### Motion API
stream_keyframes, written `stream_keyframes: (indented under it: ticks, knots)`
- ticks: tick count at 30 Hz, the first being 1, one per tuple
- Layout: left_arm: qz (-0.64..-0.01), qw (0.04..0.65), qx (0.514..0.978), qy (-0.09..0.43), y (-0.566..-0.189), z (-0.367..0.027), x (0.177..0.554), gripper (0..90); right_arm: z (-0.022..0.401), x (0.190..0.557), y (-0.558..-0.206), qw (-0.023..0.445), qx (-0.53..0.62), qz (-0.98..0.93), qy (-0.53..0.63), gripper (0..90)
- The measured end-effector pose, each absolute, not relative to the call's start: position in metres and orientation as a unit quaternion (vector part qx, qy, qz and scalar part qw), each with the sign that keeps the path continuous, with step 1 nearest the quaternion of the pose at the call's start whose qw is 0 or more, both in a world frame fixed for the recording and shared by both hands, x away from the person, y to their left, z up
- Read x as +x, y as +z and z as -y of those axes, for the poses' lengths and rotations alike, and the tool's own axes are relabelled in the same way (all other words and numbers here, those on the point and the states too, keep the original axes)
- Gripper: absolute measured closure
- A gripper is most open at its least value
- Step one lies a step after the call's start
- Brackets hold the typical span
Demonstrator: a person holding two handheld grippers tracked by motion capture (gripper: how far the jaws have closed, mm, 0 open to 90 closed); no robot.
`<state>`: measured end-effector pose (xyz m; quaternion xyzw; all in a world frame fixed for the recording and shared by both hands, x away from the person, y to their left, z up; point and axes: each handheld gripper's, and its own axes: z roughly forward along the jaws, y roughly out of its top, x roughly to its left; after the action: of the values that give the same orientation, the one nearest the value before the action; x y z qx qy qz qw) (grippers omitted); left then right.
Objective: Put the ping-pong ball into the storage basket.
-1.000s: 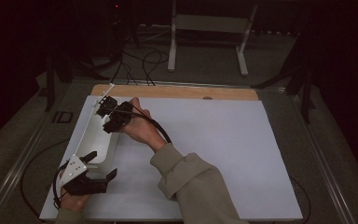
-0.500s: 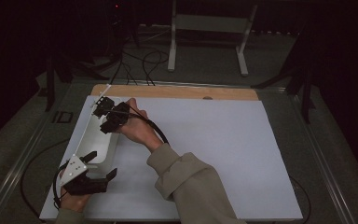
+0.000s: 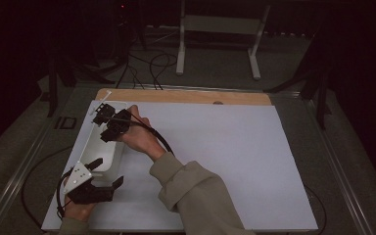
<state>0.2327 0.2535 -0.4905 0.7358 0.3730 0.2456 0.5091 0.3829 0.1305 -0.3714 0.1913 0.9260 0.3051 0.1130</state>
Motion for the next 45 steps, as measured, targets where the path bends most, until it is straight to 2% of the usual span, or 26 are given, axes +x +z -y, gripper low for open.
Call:
stream_keyframes:
  ticks: [45]
  knots:
    - [-0.373,0.508,0.736,0.246,-0.491,-0.254,0.233,4.0,-0.155,0.378,-0.386,0.113,0.188,-0.928,0.300,50.1]
